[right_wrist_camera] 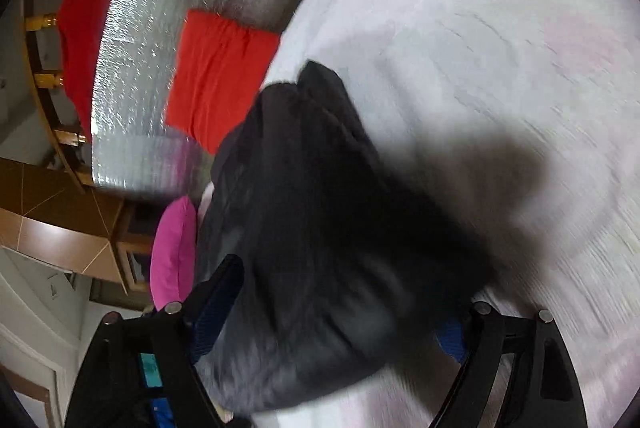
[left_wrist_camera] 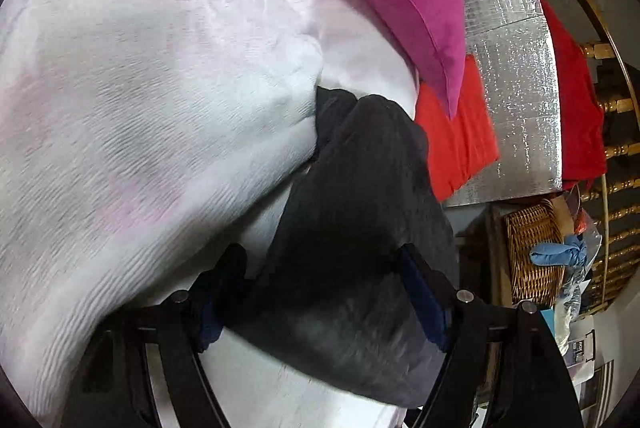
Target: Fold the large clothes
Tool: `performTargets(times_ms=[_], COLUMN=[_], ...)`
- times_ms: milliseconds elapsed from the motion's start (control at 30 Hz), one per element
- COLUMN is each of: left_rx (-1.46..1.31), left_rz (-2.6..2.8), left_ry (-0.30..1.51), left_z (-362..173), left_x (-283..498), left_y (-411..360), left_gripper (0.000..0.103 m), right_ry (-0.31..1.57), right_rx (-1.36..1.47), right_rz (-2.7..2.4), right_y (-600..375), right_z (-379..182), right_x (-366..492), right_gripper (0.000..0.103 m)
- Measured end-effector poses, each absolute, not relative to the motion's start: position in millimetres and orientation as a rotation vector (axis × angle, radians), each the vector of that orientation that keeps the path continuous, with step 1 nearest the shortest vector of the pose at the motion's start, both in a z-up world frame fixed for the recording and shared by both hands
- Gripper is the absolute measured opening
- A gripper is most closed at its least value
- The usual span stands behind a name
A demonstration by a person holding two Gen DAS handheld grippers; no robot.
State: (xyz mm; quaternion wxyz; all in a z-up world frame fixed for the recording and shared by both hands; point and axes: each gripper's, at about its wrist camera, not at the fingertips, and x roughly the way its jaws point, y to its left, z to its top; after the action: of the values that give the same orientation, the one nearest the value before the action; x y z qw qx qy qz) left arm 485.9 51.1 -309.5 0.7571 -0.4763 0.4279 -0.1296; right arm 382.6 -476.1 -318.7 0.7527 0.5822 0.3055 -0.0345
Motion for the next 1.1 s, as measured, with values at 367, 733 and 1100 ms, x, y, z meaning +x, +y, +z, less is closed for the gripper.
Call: performTargets(times_ms=[367, 733, 1100], left_rx=[-0.923, -0.610, -0.258], left_rz=[-0.265, -0.175, -0.130], left_ry=[0.827, 0.814, 0.756], left_z=[-294, -253, -224], left_x=[492, 468, 406], left_y=[40, 17, -19], left_gripper=[0.028, 0.020, 0.015], right_ry=[0.669, 0.661, 0.642], right_rx=[1.097, 1.061, 1.105], right_rz=[-0.096, -0.122, -0.157], right_y=[-466, -459, -469], right_z=[-300, -277, -264], right_x=[401, 386, 321], right_gripper=[0.044, 0.039, 0.038])
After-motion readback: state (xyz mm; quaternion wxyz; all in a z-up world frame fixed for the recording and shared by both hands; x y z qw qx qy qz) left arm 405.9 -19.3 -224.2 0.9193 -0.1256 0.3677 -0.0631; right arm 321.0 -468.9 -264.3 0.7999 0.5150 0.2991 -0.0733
